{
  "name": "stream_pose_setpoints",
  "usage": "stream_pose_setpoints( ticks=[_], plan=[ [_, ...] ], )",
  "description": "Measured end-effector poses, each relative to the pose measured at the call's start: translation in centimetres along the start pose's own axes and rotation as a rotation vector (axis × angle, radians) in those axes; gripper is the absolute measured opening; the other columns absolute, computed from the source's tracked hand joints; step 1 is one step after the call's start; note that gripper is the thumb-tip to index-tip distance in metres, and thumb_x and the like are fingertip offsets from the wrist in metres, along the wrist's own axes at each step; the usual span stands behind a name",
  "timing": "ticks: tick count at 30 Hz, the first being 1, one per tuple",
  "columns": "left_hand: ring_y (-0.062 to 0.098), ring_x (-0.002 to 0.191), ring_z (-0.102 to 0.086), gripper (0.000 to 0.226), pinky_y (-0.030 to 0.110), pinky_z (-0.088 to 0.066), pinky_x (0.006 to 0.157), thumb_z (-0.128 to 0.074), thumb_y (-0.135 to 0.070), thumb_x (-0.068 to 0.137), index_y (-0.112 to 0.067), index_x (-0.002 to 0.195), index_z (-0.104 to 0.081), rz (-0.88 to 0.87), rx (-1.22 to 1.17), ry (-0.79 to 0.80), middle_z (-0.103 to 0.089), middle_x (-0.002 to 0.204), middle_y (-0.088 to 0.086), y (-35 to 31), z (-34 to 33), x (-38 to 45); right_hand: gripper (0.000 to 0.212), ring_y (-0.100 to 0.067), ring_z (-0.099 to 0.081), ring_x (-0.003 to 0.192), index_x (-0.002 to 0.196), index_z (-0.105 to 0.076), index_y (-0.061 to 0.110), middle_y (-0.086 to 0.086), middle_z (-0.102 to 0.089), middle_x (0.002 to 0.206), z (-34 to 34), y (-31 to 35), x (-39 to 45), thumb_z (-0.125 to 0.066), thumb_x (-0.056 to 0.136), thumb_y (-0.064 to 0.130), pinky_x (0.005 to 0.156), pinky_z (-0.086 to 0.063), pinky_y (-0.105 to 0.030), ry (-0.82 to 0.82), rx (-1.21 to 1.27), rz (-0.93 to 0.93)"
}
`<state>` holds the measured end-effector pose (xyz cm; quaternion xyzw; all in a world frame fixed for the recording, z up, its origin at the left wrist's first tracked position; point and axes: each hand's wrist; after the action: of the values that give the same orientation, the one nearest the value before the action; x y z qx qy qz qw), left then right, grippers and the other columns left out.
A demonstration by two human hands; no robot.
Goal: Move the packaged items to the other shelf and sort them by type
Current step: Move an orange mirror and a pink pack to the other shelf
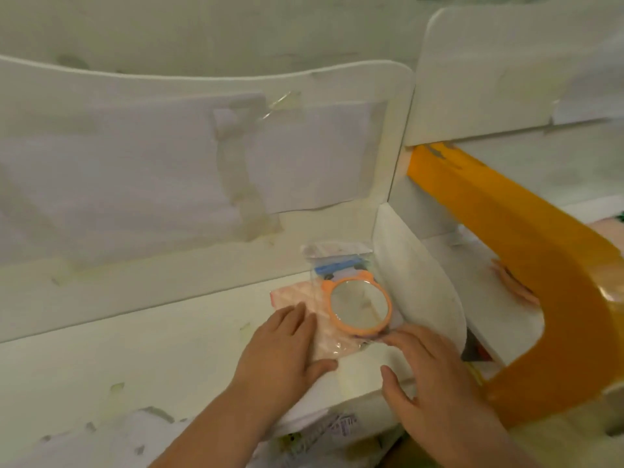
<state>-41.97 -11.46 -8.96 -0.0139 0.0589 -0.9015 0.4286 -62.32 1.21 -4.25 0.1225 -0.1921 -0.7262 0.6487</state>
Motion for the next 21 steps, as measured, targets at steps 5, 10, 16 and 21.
stream_pose_setpoints(
  ticks=[5,10,16,21],
  plan=[
    [0.041,0.096,-0.071,0.061,0.046,-0.061,0.063,-0.038,-0.053,0.089,-0.011,0.119,-0.069,-0.126,0.263,0.098,-0.07,0.115,0.025,1.4,1.1,-0.6,0.039,-0.005,-0.035,0.124,0.127,-0.042,0.039,0.02,-0.036,0.129,-1.4,0.8,0.1,-0.053,0.09,0.047,0.106,-0.038,-0.027,-0.027,-0.086,-0.085],
    [0.051,0.141,-0.031,0.068,0.052,-0.044,0.101,-0.034,-0.03,0.102,-0.012,0.159,-0.003,-0.147,0.363,0.254,-0.011,0.163,0.029,3.3,2.5,-1.6,0.061,-0.011,-0.02,0.141,0.144,-0.025,0.034,0.01,-0.021,0.153,-2.8,1.9,1.1,-0.049,0.091,0.052,0.117,-0.027,-0.029,0.016,-0.172,-0.134],
    [0.038,0.14,-0.044,0.094,0.041,-0.05,0.1,-0.067,-0.012,0.079,-0.013,0.159,-0.017,-0.127,0.155,0.03,-0.026,0.164,0.014,6.3,4.1,-4.2,0.067,-0.02,-0.025,0.144,0.148,-0.031,0.028,0.0,-0.024,0.159,-4.6,1.9,3.1,-0.055,0.089,0.047,0.117,-0.028,-0.034,-0.049,-0.295,-0.113],
    [0.006,0.117,-0.061,0.065,0.011,-0.044,0.09,-0.066,-0.012,0.087,-0.04,0.144,-0.05,0.104,-0.403,-0.29,-0.055,0.139,-0.026,8.1,4.3,-7.0,0.054,-0.024,-0.039,0.137,0.134,-0.052,0.022,-0.006,-0.044,0.148,-5.9,1.5,4.5,-0.053,0.084,0.039,0.113,-0.031,-0.039,-0.134,-0.367,-0.018]
  ],
)
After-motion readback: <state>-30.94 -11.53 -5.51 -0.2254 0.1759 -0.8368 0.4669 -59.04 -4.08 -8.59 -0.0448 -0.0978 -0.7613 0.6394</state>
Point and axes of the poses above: each hand's wrist, its own x-axis towards the middle knuckle, its own z-axis out of the back of the hand, y = z × x
